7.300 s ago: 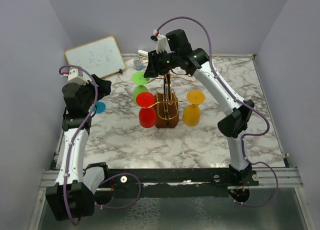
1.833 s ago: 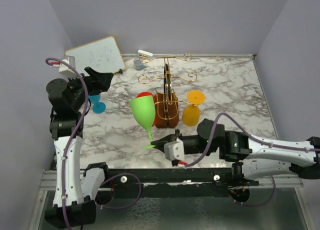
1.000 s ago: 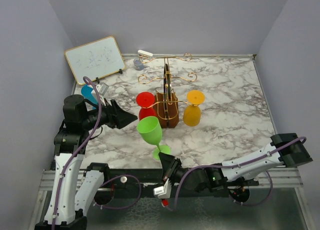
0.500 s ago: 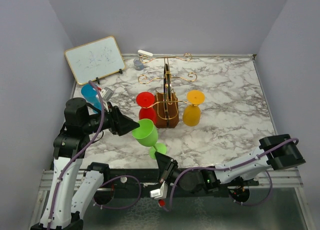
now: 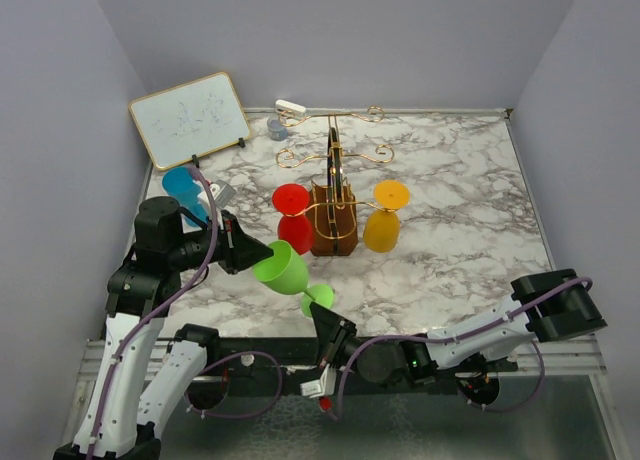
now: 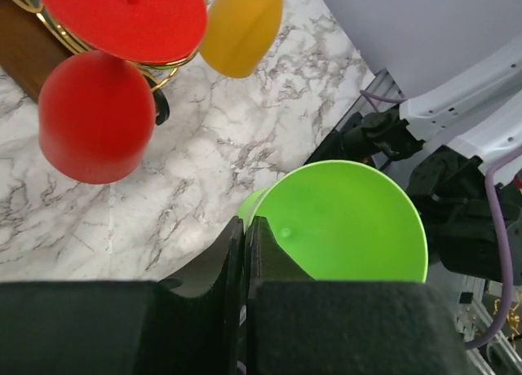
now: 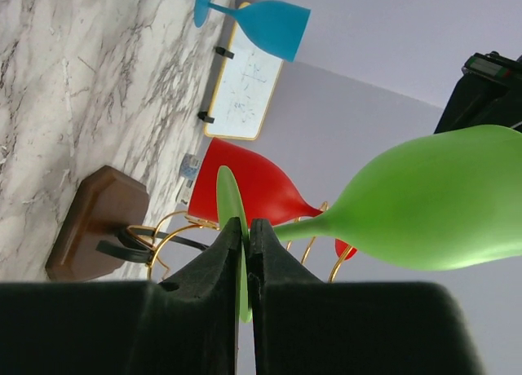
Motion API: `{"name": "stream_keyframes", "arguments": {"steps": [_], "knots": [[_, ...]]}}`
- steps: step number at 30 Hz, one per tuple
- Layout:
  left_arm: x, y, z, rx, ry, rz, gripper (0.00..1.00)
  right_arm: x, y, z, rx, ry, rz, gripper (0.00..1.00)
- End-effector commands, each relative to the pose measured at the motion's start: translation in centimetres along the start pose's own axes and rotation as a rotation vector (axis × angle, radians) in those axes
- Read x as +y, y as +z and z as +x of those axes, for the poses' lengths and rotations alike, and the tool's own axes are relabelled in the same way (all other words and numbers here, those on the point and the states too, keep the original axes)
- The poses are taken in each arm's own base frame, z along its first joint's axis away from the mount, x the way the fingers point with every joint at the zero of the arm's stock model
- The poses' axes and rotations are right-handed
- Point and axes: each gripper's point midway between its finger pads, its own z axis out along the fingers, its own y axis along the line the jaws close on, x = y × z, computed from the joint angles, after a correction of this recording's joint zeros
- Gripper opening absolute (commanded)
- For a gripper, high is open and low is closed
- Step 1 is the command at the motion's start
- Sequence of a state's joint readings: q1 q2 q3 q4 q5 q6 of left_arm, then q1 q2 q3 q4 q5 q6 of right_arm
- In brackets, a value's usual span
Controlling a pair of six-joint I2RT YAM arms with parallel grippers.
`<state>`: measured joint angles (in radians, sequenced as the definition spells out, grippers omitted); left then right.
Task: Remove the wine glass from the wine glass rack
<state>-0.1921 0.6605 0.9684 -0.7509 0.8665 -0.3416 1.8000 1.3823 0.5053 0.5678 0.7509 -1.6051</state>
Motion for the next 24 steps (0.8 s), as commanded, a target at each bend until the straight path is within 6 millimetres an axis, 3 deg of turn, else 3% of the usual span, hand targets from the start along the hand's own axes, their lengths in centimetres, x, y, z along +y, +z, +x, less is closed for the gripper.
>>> {"name": "stream_keyframes", "arguments": {"steps": [1, 5, 8, 14, 19, 24], "knots": [[1.0, -0.6, -0.6, -0.008, 0.046, -0.097, 0.00, -1.3, -0.2, 0.3, 0.022, 0.040, 0.048, 0.13], [1.7, -1.7, -2.1, -0.049, 0.103, -0.206, 0.00, -0.1, -0.2, 0.4, 0.028, 0.072, 0.014, 0.33], [1.2, -2.8, -3.4, -0.096, 0.169, -0.244, 0.00, 0.9, -0.4, 0.4, 0.025, 0.097, -0.015, 0.37], [-4.7, -4.5, -6.4, -0.220, 0.326, -0.073, 0.00, 2.1, -0.7, 0.6, 0.027, 0.147, -0.048, 0.39], [-9.3, -6.9, -10.4, -0.415, 0.442, -0.006, 0.00, 2.5, -0.8, 0.7, 0.026, 0.163, -0.063, 0.39], [-11.4, -9.4, -14.4, -0.581, 0.476, -0.062, 0.00, 2.7, -0.8, 0.5, 0.024, 0.176, -0.075, 0.42]]}}
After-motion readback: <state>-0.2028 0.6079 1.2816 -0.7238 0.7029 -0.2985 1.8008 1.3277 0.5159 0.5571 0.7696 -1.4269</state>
